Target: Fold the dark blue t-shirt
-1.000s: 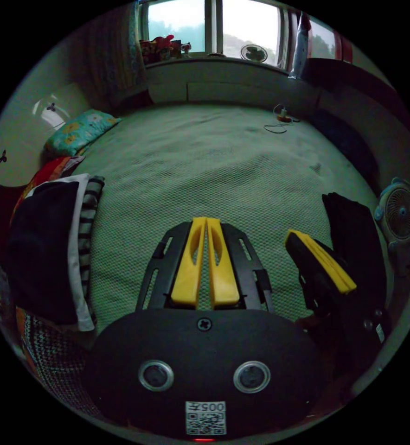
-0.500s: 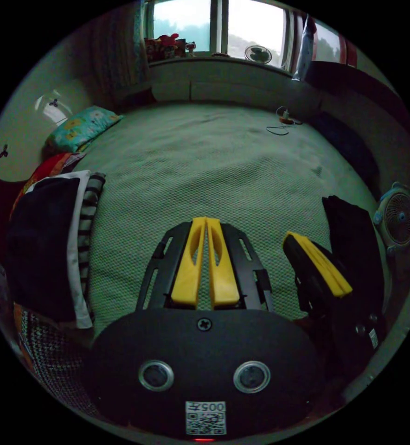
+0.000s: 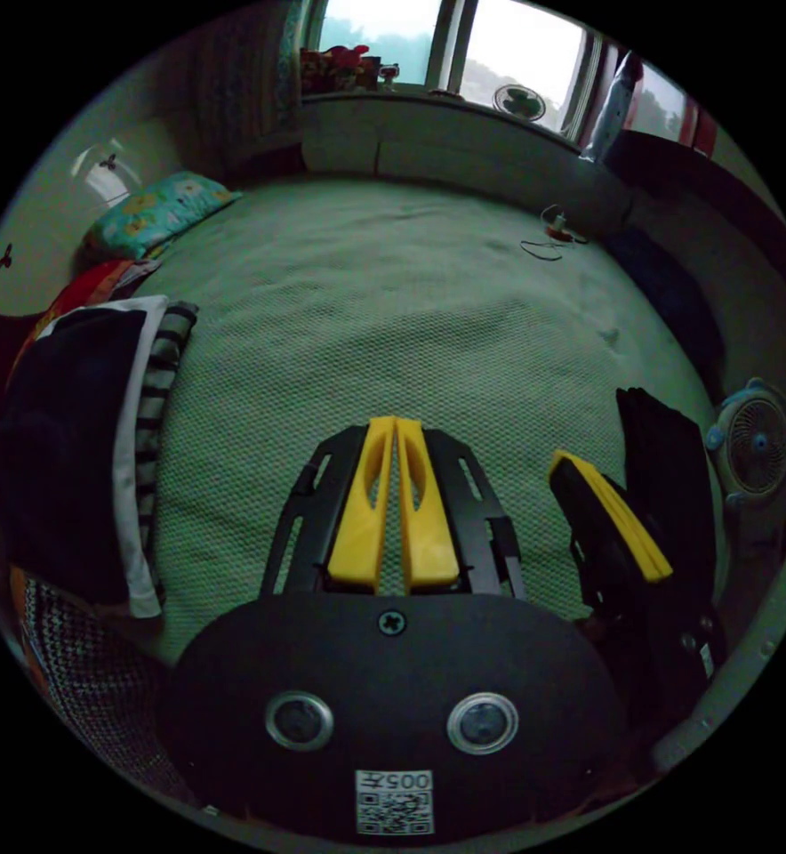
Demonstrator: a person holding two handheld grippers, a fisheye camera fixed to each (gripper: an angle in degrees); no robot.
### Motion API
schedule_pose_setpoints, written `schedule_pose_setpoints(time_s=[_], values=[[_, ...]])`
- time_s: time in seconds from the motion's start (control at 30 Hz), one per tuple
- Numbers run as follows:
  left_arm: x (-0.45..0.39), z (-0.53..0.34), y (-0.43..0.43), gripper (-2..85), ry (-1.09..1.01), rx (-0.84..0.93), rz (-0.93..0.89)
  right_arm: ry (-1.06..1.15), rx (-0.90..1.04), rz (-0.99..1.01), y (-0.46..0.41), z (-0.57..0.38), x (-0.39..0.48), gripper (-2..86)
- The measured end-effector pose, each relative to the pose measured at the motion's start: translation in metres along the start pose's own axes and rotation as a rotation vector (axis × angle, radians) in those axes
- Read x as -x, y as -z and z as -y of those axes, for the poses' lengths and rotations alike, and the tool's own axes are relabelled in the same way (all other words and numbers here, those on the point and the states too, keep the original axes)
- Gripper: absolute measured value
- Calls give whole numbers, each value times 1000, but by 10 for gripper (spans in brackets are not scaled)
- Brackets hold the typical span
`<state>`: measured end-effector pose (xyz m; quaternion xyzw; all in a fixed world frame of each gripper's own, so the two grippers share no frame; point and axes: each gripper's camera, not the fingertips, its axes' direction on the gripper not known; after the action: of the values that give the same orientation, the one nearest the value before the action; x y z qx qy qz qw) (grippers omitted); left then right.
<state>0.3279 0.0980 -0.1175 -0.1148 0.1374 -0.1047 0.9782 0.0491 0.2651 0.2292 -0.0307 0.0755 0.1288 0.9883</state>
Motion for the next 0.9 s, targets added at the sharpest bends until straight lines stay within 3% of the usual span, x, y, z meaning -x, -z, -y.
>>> schedule_pose_setpoints(time_s=[0.9], values=[[-5,3,-4,-1,-44,18,-4,37,12,-1,8,5,23,-10]])
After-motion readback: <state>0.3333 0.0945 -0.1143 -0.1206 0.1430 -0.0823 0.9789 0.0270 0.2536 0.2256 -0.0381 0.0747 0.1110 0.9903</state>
